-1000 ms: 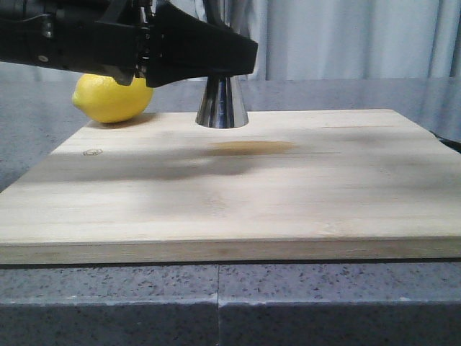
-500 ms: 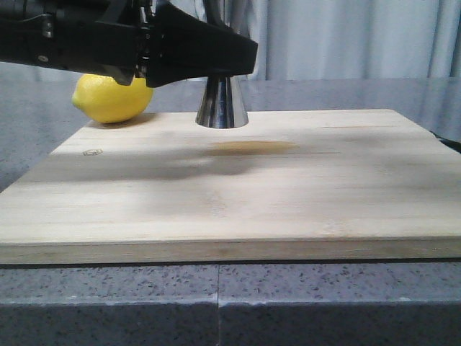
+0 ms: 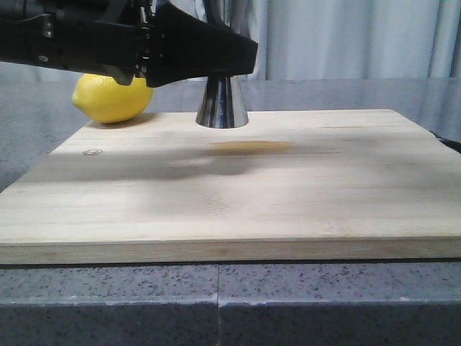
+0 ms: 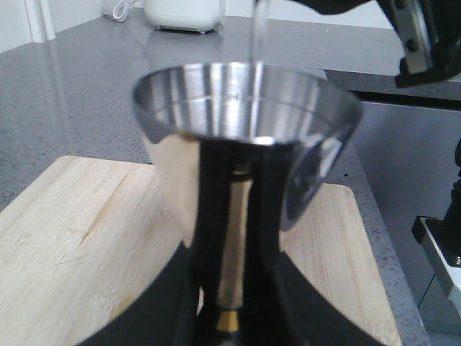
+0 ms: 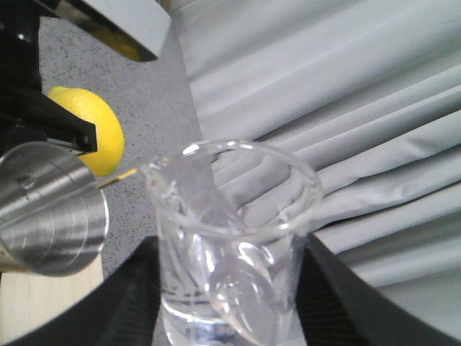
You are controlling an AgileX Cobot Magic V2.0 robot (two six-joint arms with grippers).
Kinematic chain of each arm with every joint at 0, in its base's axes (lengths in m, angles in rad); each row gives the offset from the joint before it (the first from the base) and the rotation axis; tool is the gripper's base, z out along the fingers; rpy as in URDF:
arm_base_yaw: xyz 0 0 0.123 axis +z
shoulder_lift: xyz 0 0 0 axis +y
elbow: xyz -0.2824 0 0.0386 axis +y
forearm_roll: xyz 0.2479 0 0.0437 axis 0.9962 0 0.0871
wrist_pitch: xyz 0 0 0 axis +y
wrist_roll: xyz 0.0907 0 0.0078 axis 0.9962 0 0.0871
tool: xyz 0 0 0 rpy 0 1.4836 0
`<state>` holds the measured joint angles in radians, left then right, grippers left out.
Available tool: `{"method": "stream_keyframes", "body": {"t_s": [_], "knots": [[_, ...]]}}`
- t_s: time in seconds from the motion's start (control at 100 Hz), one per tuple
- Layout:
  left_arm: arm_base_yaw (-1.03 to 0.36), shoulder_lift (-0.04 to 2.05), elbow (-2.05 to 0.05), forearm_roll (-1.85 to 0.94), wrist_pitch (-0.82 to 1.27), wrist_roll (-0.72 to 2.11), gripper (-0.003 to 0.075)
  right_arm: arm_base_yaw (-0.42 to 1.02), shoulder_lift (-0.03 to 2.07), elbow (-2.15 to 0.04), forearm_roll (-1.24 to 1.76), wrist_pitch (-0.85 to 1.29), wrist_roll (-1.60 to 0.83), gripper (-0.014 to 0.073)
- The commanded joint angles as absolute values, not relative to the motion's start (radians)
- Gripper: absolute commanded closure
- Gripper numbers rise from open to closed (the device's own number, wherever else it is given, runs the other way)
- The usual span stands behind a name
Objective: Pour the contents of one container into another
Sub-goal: 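Tilt the beaker with the right gripper, pouring liquid into the jigger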
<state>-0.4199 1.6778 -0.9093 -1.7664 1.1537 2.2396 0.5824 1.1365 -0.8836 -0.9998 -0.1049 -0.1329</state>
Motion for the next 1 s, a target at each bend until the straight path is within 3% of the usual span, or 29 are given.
{"method": "stream_keyframes", "body": {"t_s": [0.0, 0.99], "knots": [[-0.430, 1.633, -0.936, -1.852, 1.268, 2.230, 0.0739, 0.582, 1.121, -0.923, -1.012, -0.161, -0.139, 0.0357], [-0.430, 1.633, -0.936, -1.852, 1.268, 2.230, 0.0739, 0.582, 1.121, -0.923, -1.095, -0.112, -0.139, 0.0357]]}}
